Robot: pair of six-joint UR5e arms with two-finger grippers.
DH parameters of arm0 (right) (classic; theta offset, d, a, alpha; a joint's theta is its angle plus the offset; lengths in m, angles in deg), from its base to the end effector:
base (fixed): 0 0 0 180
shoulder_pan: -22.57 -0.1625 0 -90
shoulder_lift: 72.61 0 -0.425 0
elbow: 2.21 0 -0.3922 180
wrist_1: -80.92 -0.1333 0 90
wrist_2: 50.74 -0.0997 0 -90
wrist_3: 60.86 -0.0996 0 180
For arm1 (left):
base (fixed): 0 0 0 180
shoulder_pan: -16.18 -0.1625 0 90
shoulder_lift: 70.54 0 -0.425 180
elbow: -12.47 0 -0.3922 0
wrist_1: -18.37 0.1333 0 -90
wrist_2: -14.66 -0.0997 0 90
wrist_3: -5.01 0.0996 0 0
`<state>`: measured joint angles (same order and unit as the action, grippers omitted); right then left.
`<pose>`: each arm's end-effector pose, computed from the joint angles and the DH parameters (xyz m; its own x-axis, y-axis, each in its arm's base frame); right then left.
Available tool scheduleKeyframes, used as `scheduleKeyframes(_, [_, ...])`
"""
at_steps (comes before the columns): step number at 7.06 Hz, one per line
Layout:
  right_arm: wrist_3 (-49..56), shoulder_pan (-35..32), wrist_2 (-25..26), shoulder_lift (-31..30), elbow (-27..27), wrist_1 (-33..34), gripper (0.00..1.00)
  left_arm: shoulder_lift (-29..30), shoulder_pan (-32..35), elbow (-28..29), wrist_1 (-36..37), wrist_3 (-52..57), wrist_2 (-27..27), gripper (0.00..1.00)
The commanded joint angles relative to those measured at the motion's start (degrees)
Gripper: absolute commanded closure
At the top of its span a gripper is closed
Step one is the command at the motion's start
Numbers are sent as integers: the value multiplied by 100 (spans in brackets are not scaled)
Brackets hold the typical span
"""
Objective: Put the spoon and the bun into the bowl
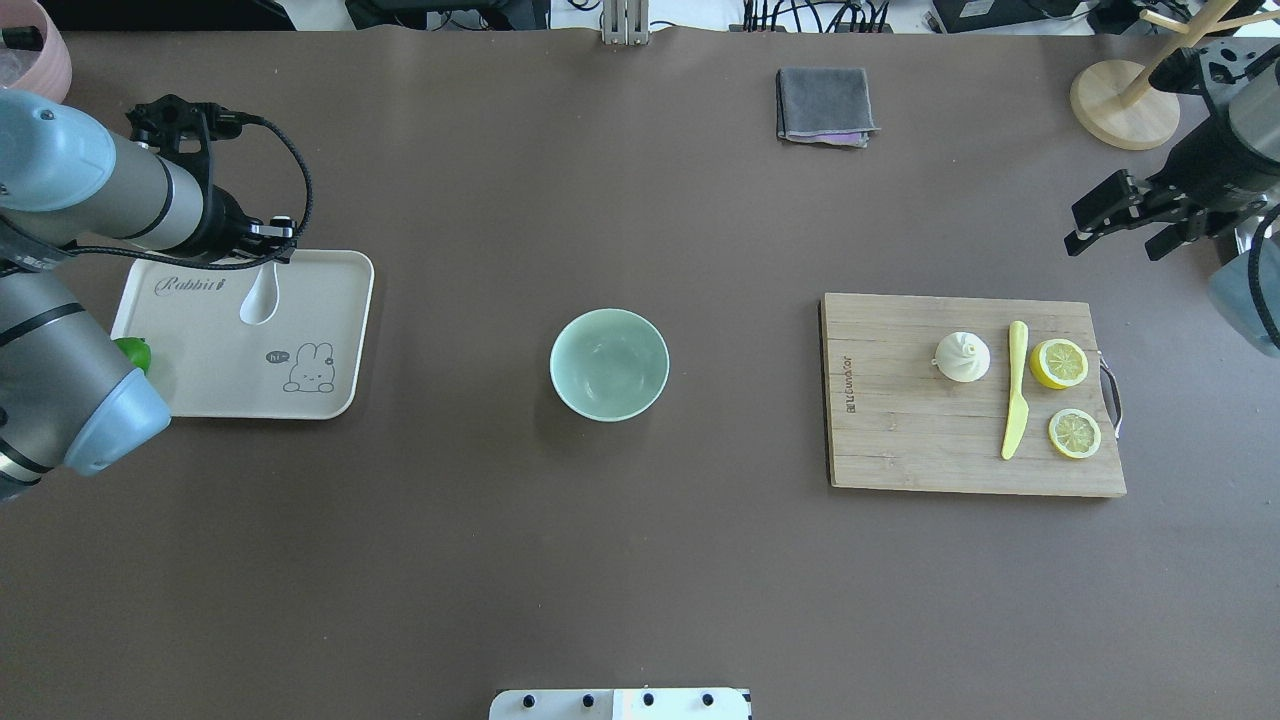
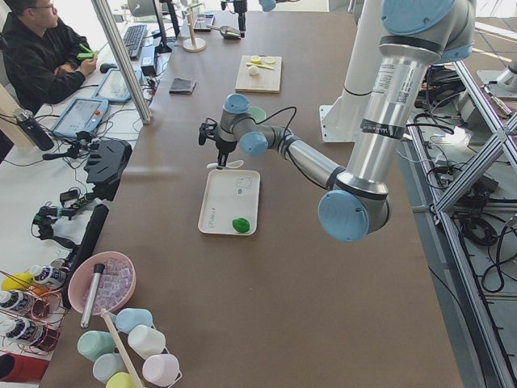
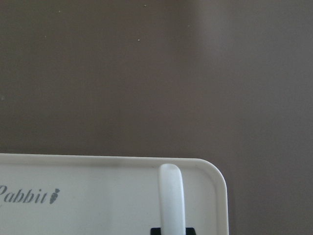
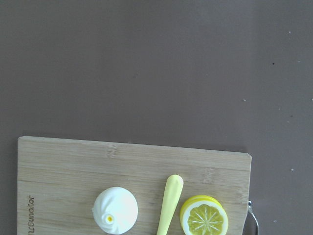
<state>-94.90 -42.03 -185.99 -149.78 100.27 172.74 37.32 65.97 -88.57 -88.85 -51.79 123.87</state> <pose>-0.1873 -0.5402 0.4338 0.6466 0.0016 0.7628 0.0380 0.9987 -0.0343 0.3174 -0.5312 0.3708 0.6855 -0.0099 -0.7280 0.2303 0.9515 0.2038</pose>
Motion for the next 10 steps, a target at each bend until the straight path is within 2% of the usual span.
scheduleKeyframes(1, [-1083, 805, 682, 97, -166, -729, 0, 488, 101, 31, 489, 10, 13, 100])
scheduleKeyframes(3, [-1298, 1229, 876, 167, -588, -1252, 3, 657, 206, 49, 632, 10, 21, 100])
scheduleKeyframes(5, [-1307, 1423, 948, 106, -712, -1298, 6, 736, 215, 137, 632, 2, 56, 100])
scheduleKeyframes(6, [-1377, 1520, 939, 89, -704, -1298, 15, 754, 215, 146, 632, 2, 91, 100])
scheduleKeyframes(7, [-1569, 1643, 930, 88, -652, -1307, 18, 858, 215, 189, 632, -51, 92, 100])
scheduleKeyframes(8, [-1745, 1731, 913, 97, -625, -1315, 38, 1103, 207, 364, 623, -77, 100, 100])
scheduleKeyframes(9, [-1747, 1741, 921, 97, -625, -1316, 66, 1384, 189, 557, 571, -365, 109, 100])
scheduleKeyframes(10, [-1747, 1749, 939, 97, -633, -1307, 88, 1700, 59, 707, 544, -733, 153, 100])
